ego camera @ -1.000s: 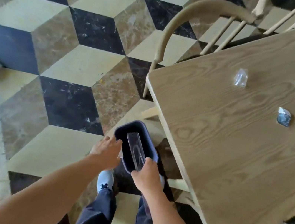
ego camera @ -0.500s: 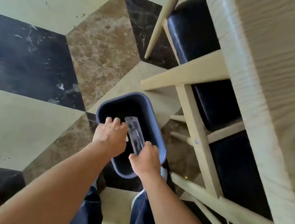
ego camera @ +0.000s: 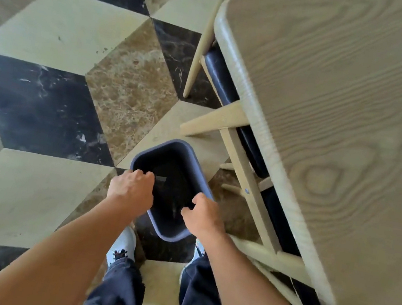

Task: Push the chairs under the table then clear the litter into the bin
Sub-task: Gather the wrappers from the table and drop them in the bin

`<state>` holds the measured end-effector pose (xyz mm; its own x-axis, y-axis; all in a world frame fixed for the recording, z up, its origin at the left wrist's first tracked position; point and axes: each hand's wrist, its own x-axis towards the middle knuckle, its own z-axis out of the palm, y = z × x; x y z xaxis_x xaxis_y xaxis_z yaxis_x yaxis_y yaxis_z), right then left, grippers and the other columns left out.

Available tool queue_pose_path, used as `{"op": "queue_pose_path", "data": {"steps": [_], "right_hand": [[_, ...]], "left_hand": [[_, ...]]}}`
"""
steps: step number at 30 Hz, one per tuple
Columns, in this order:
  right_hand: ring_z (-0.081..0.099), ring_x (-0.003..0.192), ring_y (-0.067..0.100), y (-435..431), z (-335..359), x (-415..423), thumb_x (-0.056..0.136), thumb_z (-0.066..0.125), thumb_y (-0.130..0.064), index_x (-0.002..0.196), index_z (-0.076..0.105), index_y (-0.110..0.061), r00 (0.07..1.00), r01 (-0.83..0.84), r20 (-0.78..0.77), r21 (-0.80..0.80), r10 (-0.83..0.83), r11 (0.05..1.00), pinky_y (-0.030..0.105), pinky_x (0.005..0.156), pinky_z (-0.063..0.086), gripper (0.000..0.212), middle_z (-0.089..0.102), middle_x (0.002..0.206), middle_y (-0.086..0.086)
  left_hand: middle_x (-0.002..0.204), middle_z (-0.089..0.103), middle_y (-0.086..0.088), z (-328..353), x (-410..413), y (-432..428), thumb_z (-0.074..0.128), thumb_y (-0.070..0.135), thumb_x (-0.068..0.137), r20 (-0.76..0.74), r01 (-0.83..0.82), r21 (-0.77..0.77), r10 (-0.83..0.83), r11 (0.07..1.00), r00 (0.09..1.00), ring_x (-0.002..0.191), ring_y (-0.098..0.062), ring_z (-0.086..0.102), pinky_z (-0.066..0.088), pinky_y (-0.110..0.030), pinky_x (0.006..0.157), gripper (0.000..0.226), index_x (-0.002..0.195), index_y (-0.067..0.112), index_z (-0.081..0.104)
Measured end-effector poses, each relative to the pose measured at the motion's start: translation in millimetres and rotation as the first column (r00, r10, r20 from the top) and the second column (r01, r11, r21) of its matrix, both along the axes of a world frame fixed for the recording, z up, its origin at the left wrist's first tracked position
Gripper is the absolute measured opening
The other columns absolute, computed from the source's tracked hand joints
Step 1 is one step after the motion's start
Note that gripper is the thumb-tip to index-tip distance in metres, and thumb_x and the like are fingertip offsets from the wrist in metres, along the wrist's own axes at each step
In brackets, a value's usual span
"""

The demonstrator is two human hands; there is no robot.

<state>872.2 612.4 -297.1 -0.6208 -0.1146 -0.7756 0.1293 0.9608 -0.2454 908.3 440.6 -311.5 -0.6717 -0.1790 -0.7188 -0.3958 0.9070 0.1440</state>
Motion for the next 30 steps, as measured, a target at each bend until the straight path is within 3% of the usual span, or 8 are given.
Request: {"op": "queue_pose_path", "data": {"steps": [4,8,14,18,23,30], "right_hand": [[0.060,0.100,0.028,-9.2,83.4,0.2,0.094,0.059,-0.027,0.111,0.059,-0.012,0.996,-0.022,-0.087,-0.028,0.020,0.999,0.033,0.074,0.046,0.023,0.061,0.112,0.007],[0.062,0.098,0.029,-12.2,164.0,15.8,0.093,0.057,-0.027,0.100,0.058,-0.014,0.980,-0.095,-0.179,-0.018,0.091,0.995,0.033,0.069,0.043,0.015,0.065,0.109,0.010],[0.062,0.108,0.033,-0.8,277.7,44.8,0.095,0.056,-0.026,0.117,0.058,-0.009,0.950,-0.167,-0.261,0.032,0.170,0.985,0.039,0.080,0.049,0.028,0.062,0.118,0.012],[0.062,0.105,0.036,22.2,333.5,49.6,0.094,0.056,-0.023,0.109,0.059,-0.007,0.932,-0.109,-0.342,0.039,0.116,0.993,0.036,0.074,0.044,0.022,0.062,0.112,0.014],[0.059,0.112,0.033,63.3,376.1,51.7,0.094,0.052,-0.024,0.115,0.057,-0.012,0.920,0.045,-0.392,0.090,-0.006,0.995,0.037,0.088,0.047,0.025,0.060,0.118,0.011],[0.060,0.107,0.028,120.4,392.7,9.3,0.096,0.051,-0.024,0.116,0.055,-0.010,0.893,0.169,-0.434,0.087,-0.116,0.982,0.034,0.082,0.047,0.025,0.059,0.119,0.010]], "left_hand": [[0.088,0.051,-0.002,86.0,-4.1,1.6,0.050,0.023,0.095,-0.016,0.001,0.009,-0.001,1.000,1.000,0.089,-0.028,0.061,0.050,-0.037,0.069,0.008,0.100,0.019,0.047],[0.106,0.060,-0.007,167.4,-1.2,19.1,0.051,0.028,0.097,-0.053,0.121,-0.001,-0.121,0.993,0.991,0.097,-0.029,0.062,0.043,-0.036,0.069,0.020,0.113,0.016,0.053],[0.118,0.062,-0.007,283.3,15.6,39.0,0.051,0.033,0.100,-0.112,0.272,-0.030,-0.273,0.962,0.955,0.103,-0.027,0.064,0.044,-0.034,0.072,0.030,0.124,0.015,0.054],[0.117,0.059,-0.006,341.0,17.7,45.8,0.050,0.031,0.098,-0.166,0.332,-0.042,-0.334,0.942,0.928,0.103,-0.027,0.062,0.045,-0.033,0.071,0.030,0.123,0.016,0.054],[0.132,0.056,-0.007,386.9,8.0,72.9,0.050,0.035,0.099,-0.209,0.425,-0.041,-0.424,0.904,0.881,0.120,-0.030,0.057,0.049,-0.040,0.088,0.037,0.133,0.019,0.051],[0.121,0.056,-0.006,416.9,-57.9,123.5,0.047,0.035,0.099,-0.307,0.560,-0.032,-0.541,0.828,0.783,0.112,-0.028,0.059,0.051,-0.040,0.089,0.031,0.126,0.018,0.050]]}}
